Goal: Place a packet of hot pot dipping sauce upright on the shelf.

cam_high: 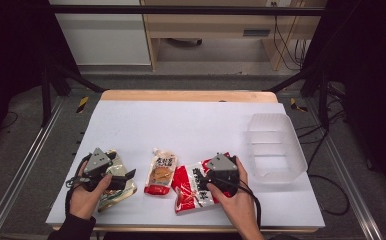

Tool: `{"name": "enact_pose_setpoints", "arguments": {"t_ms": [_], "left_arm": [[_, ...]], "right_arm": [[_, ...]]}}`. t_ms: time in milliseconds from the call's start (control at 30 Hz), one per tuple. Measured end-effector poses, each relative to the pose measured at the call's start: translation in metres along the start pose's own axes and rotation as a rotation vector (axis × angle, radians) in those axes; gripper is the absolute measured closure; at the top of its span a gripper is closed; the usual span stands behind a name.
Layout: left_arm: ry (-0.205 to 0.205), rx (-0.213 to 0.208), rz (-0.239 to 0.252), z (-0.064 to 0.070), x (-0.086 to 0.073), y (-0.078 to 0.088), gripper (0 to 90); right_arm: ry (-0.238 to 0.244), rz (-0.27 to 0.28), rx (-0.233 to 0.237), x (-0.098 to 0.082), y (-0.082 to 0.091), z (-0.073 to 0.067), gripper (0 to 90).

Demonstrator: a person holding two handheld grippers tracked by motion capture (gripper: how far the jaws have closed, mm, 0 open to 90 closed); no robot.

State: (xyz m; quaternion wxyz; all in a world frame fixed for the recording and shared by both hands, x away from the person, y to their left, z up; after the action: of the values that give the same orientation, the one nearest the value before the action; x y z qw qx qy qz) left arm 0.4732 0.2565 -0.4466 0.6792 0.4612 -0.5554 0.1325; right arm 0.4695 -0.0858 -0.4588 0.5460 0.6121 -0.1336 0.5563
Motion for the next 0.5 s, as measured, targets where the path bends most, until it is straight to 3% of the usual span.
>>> {"name": "enact_pose_setpoints", "arguments": {"t_ms": [100,233,400,500], "left_arm": [[-0.011,0.041,0.028,-0.012,0.001,0.008,6.7],[-0.064,0.103,0.0,-0.028,-0.004,0.017,6.6],[-0.092,0.168,-0.048,-0.048,-0.006,0.034,7.7],[-0.084,0.196,-0.06,-0.061,-0.013,0.04,7.4]], "right_arm": [[-0.014,-0.003,0.004,-0.002,0.002,0.005,14.4],[-0.022,-0.037,0.032,-0.004,0.003,0.005,9.9],[-0.012,-0.048,0.034,-0.005,0.006,0.005,7.1],[-0.007,-0.035,0.027,-0.006,0.008,0.007,5.7]]}}
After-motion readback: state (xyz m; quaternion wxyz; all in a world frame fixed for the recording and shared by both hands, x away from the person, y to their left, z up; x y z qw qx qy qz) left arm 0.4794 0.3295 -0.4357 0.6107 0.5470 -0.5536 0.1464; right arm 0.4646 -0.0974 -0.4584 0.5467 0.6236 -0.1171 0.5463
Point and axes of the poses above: each handheld gripper's, and its own axes: y roughly backward along the jaws, x roughly out of its top, z roughly to its right, the point moved 4 cm from there along -y, roughly forward along the jaws, and after that the axes turned 1 degree about -x, right-handed, at the moved point
